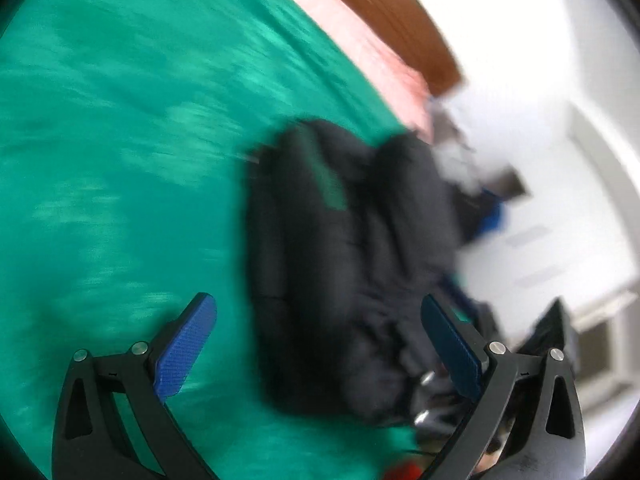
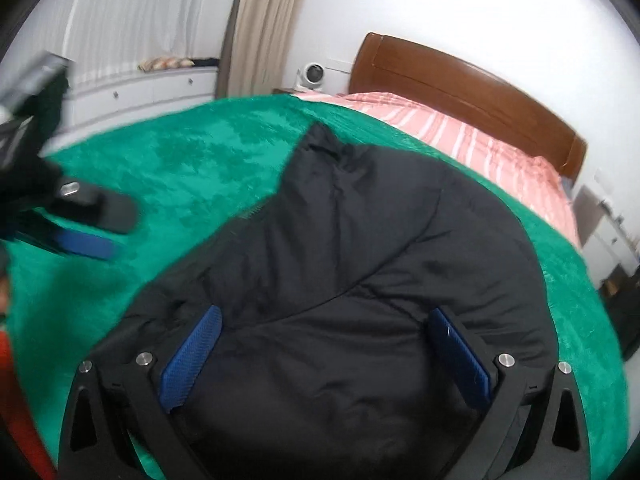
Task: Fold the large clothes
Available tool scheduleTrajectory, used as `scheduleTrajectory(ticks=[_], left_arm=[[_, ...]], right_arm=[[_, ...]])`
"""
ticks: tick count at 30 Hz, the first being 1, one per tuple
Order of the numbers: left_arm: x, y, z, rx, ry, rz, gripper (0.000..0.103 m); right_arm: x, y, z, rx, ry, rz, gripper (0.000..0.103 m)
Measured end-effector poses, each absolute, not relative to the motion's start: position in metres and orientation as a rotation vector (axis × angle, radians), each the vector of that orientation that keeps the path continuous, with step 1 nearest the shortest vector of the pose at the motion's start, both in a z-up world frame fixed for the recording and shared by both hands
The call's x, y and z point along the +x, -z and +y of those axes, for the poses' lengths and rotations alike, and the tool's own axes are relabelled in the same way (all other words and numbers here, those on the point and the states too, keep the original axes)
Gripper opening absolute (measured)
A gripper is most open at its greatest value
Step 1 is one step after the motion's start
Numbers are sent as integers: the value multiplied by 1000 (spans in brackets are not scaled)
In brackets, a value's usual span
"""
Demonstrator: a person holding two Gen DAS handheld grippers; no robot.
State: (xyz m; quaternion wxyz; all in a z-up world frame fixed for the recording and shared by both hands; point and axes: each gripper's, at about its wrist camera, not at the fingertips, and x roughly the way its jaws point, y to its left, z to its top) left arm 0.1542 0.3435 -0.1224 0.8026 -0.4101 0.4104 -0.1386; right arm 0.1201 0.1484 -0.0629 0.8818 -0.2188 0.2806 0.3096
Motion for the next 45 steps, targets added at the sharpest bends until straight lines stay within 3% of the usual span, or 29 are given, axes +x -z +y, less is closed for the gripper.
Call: scheduleTrajectory(ticks=[7,11,18,22,28,45], left_arm=[[214,139,297,-614,260,1047,103],[215,149,302,-626,263,1066,103],[218,182,302,-667,271,1101,103],[228,184,299,-661,276,1139,103],[219,165,279,-513,143,1090,103],[183,132,250,-438,86,1008,103]], right_arm=[[83,30,66,-373,-687,609,102],[101,26,-7,-248,-611,702,103],[206,95,-101,345,-798,1112,103],[232,131,-88,517,-945,1209,103],[235,141,-54,426,-1004,1195,103],[257,152,-36,457,-1010,1228,103]])
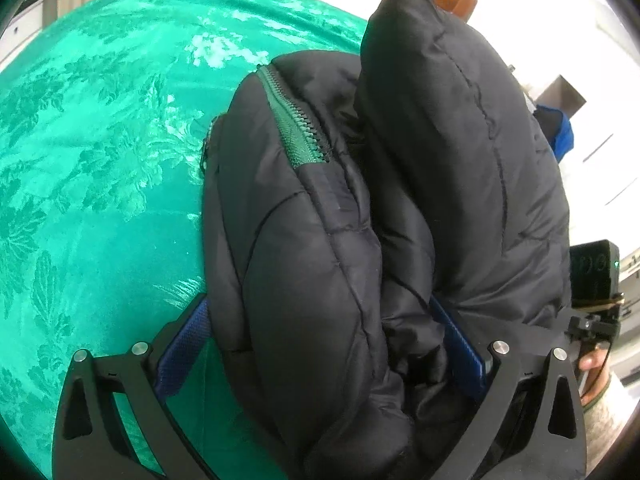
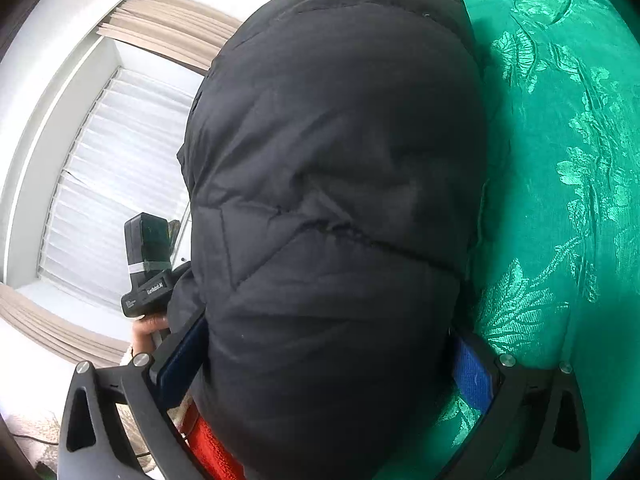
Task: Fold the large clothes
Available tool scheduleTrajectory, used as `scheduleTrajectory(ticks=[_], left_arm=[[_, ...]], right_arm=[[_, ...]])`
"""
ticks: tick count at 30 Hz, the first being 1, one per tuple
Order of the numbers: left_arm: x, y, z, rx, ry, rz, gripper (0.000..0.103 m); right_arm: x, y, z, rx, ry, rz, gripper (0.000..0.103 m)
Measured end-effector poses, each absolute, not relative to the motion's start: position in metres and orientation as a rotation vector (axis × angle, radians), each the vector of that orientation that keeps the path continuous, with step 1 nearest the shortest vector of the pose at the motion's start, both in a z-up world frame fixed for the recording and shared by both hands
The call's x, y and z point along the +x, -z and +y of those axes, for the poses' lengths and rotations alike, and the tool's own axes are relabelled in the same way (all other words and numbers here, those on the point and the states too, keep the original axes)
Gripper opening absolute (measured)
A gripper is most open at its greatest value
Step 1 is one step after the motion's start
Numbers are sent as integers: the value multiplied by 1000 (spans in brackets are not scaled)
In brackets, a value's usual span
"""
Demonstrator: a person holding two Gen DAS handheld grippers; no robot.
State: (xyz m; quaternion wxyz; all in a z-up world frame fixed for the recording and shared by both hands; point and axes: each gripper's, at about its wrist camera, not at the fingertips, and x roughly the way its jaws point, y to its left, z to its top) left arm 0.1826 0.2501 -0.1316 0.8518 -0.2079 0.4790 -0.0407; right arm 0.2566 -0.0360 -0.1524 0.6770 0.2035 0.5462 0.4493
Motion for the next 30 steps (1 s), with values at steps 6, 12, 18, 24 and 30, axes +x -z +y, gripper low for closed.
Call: scheduleTrajectory(ticks=[6,12,18,24,30], left_arm=[[191,163,278,-714,259,1057,103],[199,145,260,-769,211,1036,77],[170,89,229,-566,147,916,57],[166,16,217,-429,127,767,52],[220,-26,225,-381,55,717,61]], right_arm=[[272,148,-40,430,-986,1253,103],[251,108,47,-192,-848,1059,94],[184,67,52,-435,-852,661,78],[189,23,47,-399,-866,450,78],[291,3,46,-240,-929,553,82]])
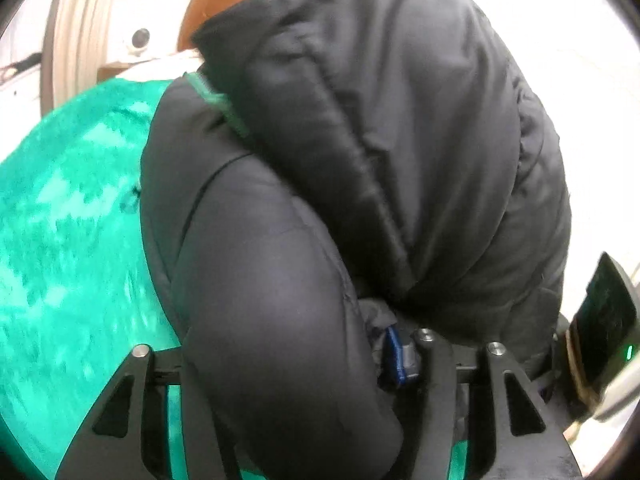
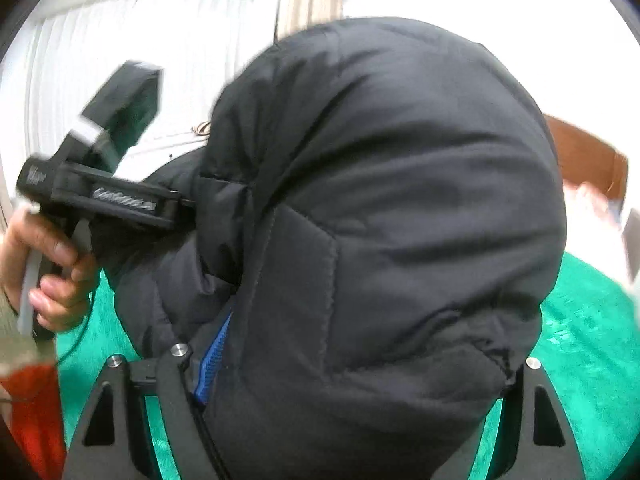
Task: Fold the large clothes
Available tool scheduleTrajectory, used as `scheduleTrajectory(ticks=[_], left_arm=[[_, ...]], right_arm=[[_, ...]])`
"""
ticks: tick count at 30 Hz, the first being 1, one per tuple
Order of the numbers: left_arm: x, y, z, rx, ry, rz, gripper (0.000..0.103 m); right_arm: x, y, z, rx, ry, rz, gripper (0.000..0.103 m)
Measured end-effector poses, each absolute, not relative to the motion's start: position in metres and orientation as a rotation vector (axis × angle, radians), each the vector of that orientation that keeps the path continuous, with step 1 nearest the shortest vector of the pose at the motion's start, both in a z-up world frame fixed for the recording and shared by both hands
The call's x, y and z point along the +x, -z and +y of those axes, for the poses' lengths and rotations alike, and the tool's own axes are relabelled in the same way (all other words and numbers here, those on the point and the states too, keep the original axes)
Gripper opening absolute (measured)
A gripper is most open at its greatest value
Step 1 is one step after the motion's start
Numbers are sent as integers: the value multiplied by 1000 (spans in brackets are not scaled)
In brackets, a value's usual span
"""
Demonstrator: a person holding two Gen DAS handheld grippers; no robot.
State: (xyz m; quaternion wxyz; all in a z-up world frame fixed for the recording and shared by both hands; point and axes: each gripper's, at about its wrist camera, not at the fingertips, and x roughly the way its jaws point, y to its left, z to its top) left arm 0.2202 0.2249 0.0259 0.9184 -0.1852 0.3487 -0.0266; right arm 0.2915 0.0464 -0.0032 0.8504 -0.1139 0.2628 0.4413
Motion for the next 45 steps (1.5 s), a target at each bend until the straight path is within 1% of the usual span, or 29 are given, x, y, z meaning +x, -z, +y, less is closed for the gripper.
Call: scheduleTrajectory(ticks=[1,2,3,5,6,8,10,11,13,15,18,19,20,21,23,28,32,36,42,45], left_arm=[[235,-19,227,-378,42,741,72],[249,-7,232,-393,34,779,77],[264,11,238,-430,27,828,81],[273,49,253,-543,5,918,80],[269,58,258,-574,-14,934,79],[249,59,263,-617,-1,877,80],[220,40,260,-569,4,792,87],[206,28,256,-518,-8,756,90],[178,4,246,-365,-68,677,99],[150,-21,231,-157,-176,588,103],[114,-41,194,59,-341,451,103],[102,-40,184,93,-394,432,103],[93,-40,173,106,-435,435,103],[82,-41,172,97,-442,453,103],[61,-45,159,48,-391,504,103],[34,-34,153,-61,-367,605,103],[19,-25,136,-103,-338,664,103],[-2,-22,107,-99,-313,710,103],[-23,-30,94,-61,-339,723,103],[-26,-33,92,-48,-349,726,103]], right_arm=[[322,11,43,-192,-922,639,89],[342,20,42,-160,-904,711,94],[370,38,35,-115,-830,829,101],[392,62,24,-84,-700,946,102],[396,72,15,-82,-644,974,102],[386,74,-9,-21,-643,931,102],[371,63,-20,3,-625,873,102],[365,57,-26,-2,-616,848,102],[343,40,-40,-44,-592,767,102],[319,22,-46,-102,-565,668,102],[265,-8,-60,-163,-493,505,103],[251,-10,-61,-160,-467,487,103],[241,-8,-63,-154,-437,494,103],[233,-4,-59,-178,-419,572,103],[216,8,-59,-193,-445,662,103],[165,17,-67,-176,-377,754,103],[125,14,-67,-203,-374,780,103],[85,0,-71,-224,-396,765,103],[69,-15,-64,-198,-438,770,103],[70,-16,-63,-169,-448,802,103]])
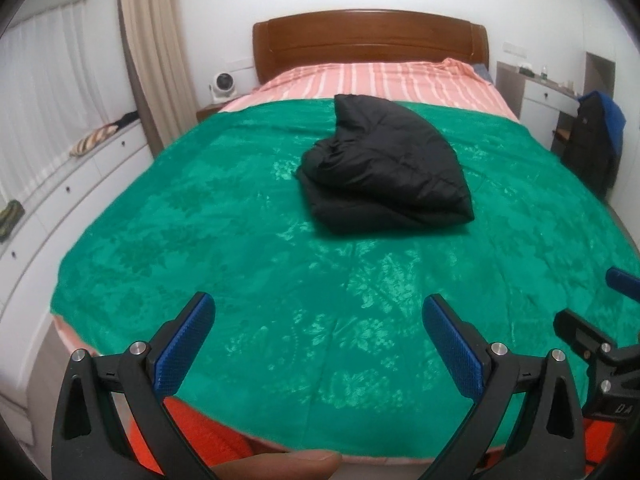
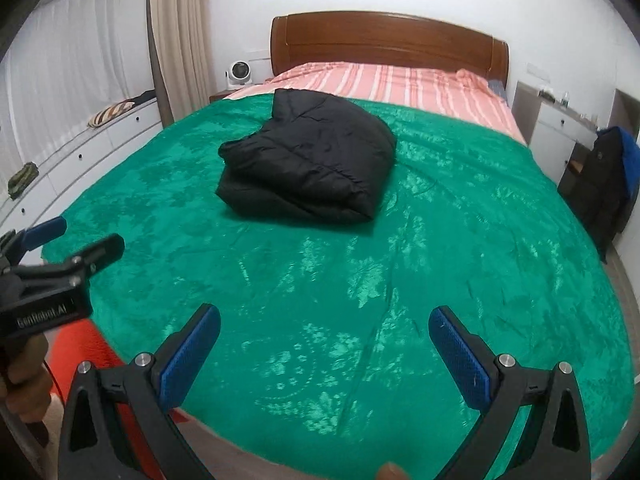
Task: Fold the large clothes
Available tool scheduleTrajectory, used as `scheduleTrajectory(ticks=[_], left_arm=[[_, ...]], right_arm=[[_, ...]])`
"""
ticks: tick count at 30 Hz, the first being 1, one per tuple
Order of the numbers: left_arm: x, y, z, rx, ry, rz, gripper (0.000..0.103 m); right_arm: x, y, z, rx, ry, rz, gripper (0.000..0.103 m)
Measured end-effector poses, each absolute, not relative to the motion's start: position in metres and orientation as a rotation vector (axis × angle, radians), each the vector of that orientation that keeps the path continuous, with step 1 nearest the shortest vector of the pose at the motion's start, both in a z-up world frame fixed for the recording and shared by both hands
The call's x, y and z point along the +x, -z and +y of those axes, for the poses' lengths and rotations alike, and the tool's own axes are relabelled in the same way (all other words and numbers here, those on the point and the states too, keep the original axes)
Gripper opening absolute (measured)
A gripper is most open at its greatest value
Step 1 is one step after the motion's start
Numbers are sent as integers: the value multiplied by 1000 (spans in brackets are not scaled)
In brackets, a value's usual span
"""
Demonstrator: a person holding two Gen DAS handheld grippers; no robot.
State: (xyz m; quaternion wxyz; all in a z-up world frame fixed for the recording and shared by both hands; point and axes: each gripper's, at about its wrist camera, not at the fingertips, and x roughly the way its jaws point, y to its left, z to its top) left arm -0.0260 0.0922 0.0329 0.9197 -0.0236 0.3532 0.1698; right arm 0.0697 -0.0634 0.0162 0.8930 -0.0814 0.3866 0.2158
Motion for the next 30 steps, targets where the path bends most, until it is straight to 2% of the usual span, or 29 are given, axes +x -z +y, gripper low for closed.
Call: scheduleTrajectory(ticks=[15,30], left_arm=[[-27,-33,83,-19,-352,746,103],[-31,-30,86,-39,-351,721,103]], right_arm=[[58,-31,-62,-211,-414,780,103],[58,-23,-61,-215,-402,799,103]])
